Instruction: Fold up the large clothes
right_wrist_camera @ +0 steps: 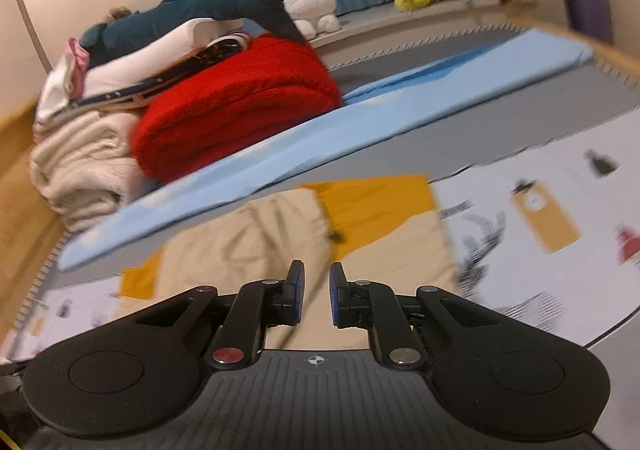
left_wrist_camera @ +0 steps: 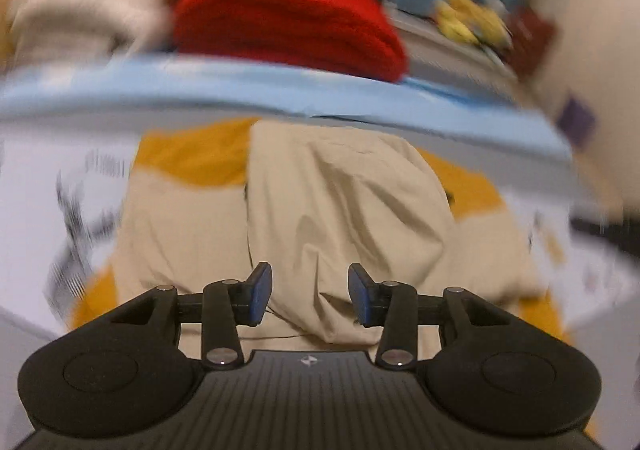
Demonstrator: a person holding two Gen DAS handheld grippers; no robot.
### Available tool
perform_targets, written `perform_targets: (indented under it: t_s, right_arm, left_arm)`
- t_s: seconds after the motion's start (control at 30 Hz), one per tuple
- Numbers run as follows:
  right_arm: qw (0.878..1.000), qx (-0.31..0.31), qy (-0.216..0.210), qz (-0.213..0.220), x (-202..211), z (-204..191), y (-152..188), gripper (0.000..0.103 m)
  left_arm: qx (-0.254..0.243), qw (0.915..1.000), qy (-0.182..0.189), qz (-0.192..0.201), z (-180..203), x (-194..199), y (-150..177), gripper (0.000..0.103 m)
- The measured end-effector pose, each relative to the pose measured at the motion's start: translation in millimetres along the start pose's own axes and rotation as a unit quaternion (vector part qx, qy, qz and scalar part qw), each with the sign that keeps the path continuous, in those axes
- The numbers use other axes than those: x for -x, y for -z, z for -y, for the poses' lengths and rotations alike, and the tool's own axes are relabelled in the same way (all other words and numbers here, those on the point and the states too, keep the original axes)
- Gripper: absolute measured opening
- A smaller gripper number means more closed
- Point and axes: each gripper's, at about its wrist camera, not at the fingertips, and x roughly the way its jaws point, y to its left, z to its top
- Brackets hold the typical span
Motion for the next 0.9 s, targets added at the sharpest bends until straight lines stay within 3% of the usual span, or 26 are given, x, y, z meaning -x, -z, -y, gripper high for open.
perform_targets:
  t_s: [0.13,0.2,0.27,0.43,0.57,0.6,0.63,0.67,0.7,0.73,0.8,0.83,0.9]
  right_arm:
    - [0.999,-0.028,-0.042,-0.019,-22,-12,9,0.014]
    - [0.998,-0.036,-0.054,-0.024,-35,-17,14,0.023]
    - [0.997,-0.044,-0.058,-0.031,-52,-21,20,0.039]
    - [0.990,-0.100,-0.065,-0.070,-99,-18,37,0.041]
    - [0.988,-0.113,-0.065,-0.085,-126,-16,51,0.041]
    - [0.987,-0.121,-0.065,-0.085,-130,-14,54,0.041]
    - [0.985,-0.132,-0.069,-0.082,-131,-11,56,0.037]
    - [0.984,-0.142,-0.079,-0.076,-129,-8,56,0.013]
    - [0.982,-0.148,-0.102,-0.066,-125,-7,53,0.001]
    - [0.980,-0.146,-0.128,-0.046,-118,-9,50,0.000]
    - [0.976,-0.150,-0.157,0.012,-97,-9,43,0.000]
    - [0.973,-0.162,-0.160,0.030,-91,-6,42,0.000]
    - [0.978,-0.177,-0.106,0.003,-99,3,48,0.000]
  left_arm:
    - [0.096,0.9947,0.009,-0.035,-22,-34,4,0.046]
    - [0.133,0.9896,0.024,-0.048,-34,-49,1,0.046]
    - [0.162,0.9847,0.033,-0.055,-43,-57,3,0.046]
    - [0.232,0.9689,0.040,-0.077,-70,-86,10,0.046]
    - [0.257,0.9597,0.052,-0.101,-80,-110,17,0.046]
    - [0.262,0.9579,0.057,-0.104,-82,-115,19,0.037]
    - [0.262,0.9576,0.064,-0.101,-82,-116,18,0.022]
    - [0.259,0.9585,0.075,-0.093,-81,-115,16,0.002]
    - [0.250,0.9611,0.095,-0.071,-78,-109,10,0.002]
    - [0.237,0.9652,0.102,-0.045,-76,-103,6,0.002]
    - [0.197,0.9771,0.079,0.008,-69,-88,-3,0.002]
    - [0.185,0.9808,0.060,0.013,-68,-88,-2,0.002]
    - [0.194,0.9797,0.033,-0.037,-73,-104,8,0.004]
